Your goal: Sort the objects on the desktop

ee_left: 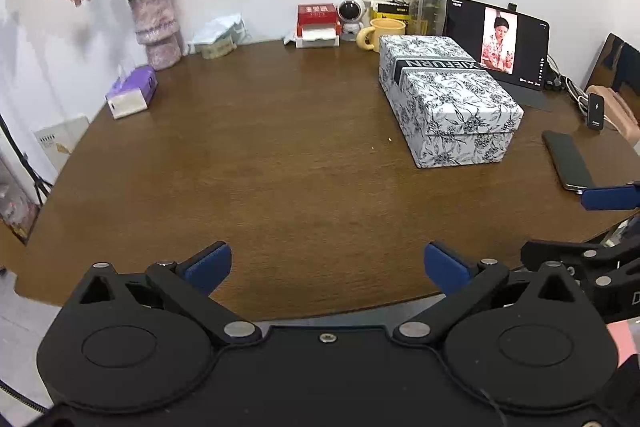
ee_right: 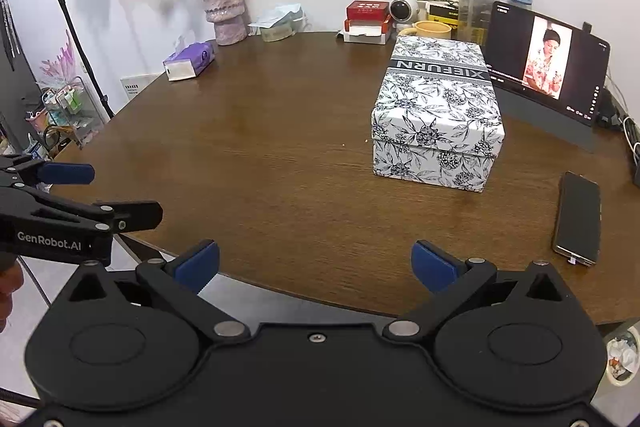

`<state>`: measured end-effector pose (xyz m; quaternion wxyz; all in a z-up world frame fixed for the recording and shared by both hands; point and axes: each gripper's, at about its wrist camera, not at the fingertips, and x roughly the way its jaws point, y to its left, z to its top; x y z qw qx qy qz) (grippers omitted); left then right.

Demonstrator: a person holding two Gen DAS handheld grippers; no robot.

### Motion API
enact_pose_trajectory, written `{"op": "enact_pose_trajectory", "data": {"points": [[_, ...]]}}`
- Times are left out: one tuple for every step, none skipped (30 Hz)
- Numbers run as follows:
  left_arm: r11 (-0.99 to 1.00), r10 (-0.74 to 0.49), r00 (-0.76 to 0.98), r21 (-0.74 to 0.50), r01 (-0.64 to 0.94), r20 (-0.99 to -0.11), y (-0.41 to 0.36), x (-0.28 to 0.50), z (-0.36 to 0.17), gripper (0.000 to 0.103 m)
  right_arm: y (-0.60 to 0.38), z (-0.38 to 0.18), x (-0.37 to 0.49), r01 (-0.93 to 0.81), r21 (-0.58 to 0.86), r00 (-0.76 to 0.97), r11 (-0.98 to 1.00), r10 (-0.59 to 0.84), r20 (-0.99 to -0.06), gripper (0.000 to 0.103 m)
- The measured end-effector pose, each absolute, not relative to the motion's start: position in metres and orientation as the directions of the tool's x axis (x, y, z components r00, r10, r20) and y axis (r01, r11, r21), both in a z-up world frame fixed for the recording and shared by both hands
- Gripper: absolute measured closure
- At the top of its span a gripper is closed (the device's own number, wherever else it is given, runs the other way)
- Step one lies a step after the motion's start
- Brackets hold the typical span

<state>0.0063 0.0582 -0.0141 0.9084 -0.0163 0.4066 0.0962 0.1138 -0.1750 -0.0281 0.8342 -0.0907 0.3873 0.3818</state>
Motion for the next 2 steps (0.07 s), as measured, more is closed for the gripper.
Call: {"op": "enact_pose_trajectory", "data": {"points": [[0.981,0.158,0.650,0.043,-0.189,-0.744,0.0590,0.0061,-0.0148,0.000,-0.1755,-0.0283,0.1135,-0.706,0.145,0.408,0.693,0.566,-0.716,0.000],[0.981,0.159,0.648,0.043,-0.190,-0.745,0.0592,0.0060,-0.0153,0.000,-0.1759,-0.0286,0.1133,-0.705,0.146,0.409,0.694,0.566,-0.716,0.000]]}}
